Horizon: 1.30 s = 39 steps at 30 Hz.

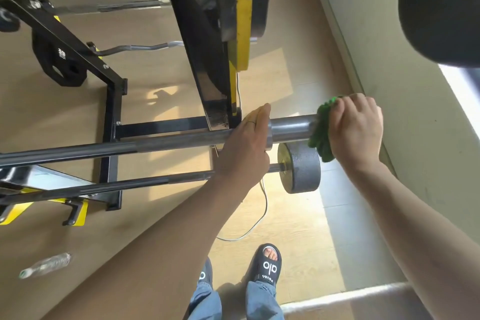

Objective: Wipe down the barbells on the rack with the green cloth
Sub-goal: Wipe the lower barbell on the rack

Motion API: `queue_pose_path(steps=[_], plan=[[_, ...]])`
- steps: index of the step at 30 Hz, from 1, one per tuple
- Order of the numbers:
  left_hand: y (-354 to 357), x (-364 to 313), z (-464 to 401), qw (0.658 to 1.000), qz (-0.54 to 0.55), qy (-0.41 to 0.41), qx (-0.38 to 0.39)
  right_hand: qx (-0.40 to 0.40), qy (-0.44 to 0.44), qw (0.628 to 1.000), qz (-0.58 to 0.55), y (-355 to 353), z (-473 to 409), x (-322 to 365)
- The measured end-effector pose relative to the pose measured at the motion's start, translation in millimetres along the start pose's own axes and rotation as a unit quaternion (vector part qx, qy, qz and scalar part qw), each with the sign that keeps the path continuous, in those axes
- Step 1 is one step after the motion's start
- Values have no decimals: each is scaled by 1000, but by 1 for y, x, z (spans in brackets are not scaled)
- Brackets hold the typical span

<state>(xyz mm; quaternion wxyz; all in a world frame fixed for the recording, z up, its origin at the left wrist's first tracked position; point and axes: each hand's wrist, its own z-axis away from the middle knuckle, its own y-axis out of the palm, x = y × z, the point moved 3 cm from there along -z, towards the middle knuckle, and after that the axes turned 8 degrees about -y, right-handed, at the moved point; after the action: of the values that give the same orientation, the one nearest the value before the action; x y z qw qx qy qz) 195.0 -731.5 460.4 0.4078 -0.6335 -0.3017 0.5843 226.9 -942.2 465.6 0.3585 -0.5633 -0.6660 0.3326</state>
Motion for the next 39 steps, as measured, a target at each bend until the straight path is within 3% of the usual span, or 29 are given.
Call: queue_pose_path(steps=[2, 4, 8, 11, 13, 15, 16, 19, 22, 24, 26, 28, 29, 31, 34, 39], plan=[[0, -2, -1, 1000, 6, 0, 3, 5, 46, 999, 13, 3, -1, 3], [0, -1, 1, 1000, 7, -1, -1, 18, 14, 999, 24, 7, -6, 30], [3, 1, -1, 1000, 14, -1, -3, 27, -55, 996, -64, 18, -6, 87], [-1, 0, -1, 998, 14, -10, 52, 37, -127, 986, -103, 13, -9, 74], [-13, 4, 6, 996, 20, 13, 88, 54, -138, 987, -69, 9, -13, 46], [-33, 22, 23, 998, -3, 36, 58, 54, -83, 995, -34, 6, -15, 19], [-45, 37, 31, 999, -21, 36, 7, 55, -37, 997, -25, 5, -15, 12], [-73, 96, 38, 983, -93, -55, -148, 54, 105, 993, -30, 8, -16, 20], [-73, 133, 22, 966, -184, -166, -81, 68, 107, 987, -94, 12, -17, 71], [-65, 139, 15, 961, -218, -165, -37, 65, 89, 980, -165, 8, -16, 104], [-61, 141, 13, 961, -228, -152, -34, 45, 193, 949, -244, 5, -20, 108], [-61, 143, 13, 961, -232, -145, -34, 28, 324, 891, -317, 0, -21, 105], [-63, 143, 13, 961, -233, -143, -35, 23, 347, 876, -333, -2, -22, 108], [-65, 142, 12, 962, -234, -138, -35, 34, 290, 898, -328, -8, -20, 132], [-67, 139, 12, 963, -239, -126, -20, 81, 86, 972, -204, -8, 4, 182], [-69, 141, 10, 961, -265, -80, -7, 154, 38, 980, -120, -14, 28, 194]])
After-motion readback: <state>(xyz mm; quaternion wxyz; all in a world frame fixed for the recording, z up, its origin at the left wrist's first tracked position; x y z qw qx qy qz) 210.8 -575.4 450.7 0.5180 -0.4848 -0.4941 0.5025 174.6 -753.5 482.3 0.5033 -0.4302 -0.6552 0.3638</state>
